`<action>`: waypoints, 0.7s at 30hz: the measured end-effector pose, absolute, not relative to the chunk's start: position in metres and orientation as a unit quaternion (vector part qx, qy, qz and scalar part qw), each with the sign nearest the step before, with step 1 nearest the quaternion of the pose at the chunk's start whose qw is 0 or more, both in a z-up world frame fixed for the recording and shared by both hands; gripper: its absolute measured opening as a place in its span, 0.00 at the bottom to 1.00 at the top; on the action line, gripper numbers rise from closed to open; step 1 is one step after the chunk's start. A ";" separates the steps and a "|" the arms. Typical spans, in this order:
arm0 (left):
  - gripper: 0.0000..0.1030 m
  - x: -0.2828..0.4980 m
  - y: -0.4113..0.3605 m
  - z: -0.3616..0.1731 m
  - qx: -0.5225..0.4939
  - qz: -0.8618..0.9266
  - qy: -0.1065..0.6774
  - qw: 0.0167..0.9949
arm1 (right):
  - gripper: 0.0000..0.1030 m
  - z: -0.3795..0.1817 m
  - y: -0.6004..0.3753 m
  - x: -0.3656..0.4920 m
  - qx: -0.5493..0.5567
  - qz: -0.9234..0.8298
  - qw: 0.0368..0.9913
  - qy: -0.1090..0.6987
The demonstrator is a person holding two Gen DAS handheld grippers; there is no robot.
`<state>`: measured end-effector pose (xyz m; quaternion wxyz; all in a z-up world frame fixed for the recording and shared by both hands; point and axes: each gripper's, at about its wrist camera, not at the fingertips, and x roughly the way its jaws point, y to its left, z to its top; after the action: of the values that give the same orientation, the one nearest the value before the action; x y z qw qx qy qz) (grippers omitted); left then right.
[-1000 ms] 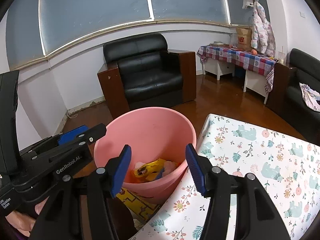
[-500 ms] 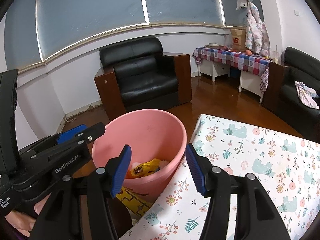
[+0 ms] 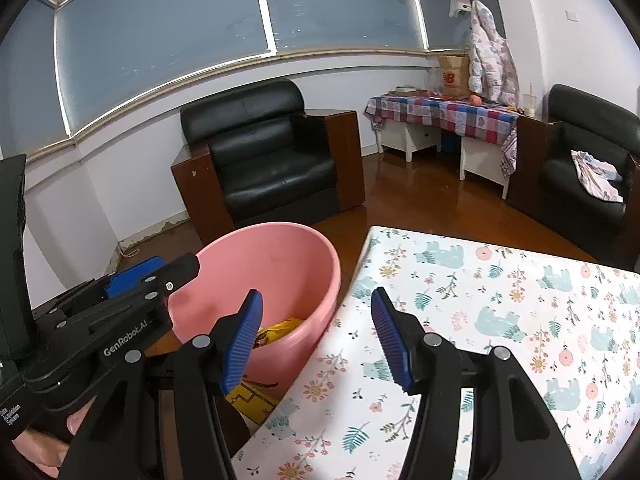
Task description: Collect trash
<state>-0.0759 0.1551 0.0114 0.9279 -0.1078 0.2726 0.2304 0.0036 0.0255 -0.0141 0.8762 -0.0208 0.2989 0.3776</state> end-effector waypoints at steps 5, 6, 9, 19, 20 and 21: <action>0.39 -0.073 0.146 0.012 -0.102 0.223 0.275 0.929 | 0.54 -0.014 0.016 0.004 -0.017 0.370 0.879 0.299; 0.39 -0.071 0.145 0.012 -0.100 0.222 0.276 0.930 | 0.54 -0.014 0.014 0.004 -0.016 0.369 0.880 0.299; 0.39 -0.068 0.139 0.013 -0.095 0.218 0.277 0.931 | 0.54 -0.013 0.010 0.005 -0.012 0.366 0.881 0.299; 0.39 -0.061 0.126 0.011 -0.080 0.205 0.281 0.934 | 0.54 -0.011 -0.004 0.007 -0.009 0.356 0.886 0.297; 0.39 -0.060 0.124 0.011 -0.078 0.204 0.281 0.935 | 0.54 -0.011 -0.006 0.008 -0.008 0.355 0.886 0.297; 0.39 -0.059 0.122 0.011 -0.076 0.203 0.281 0.935 | 0.54 -0.011 -0.007 0.009 -0.008 0.354 0.887 0.297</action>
<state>-0.0594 0.1224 0.0114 0.9349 -0.0759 0.2813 0.2025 0.0087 -0.0069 -0.0109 0.8867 -0.0081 0.2970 0.3542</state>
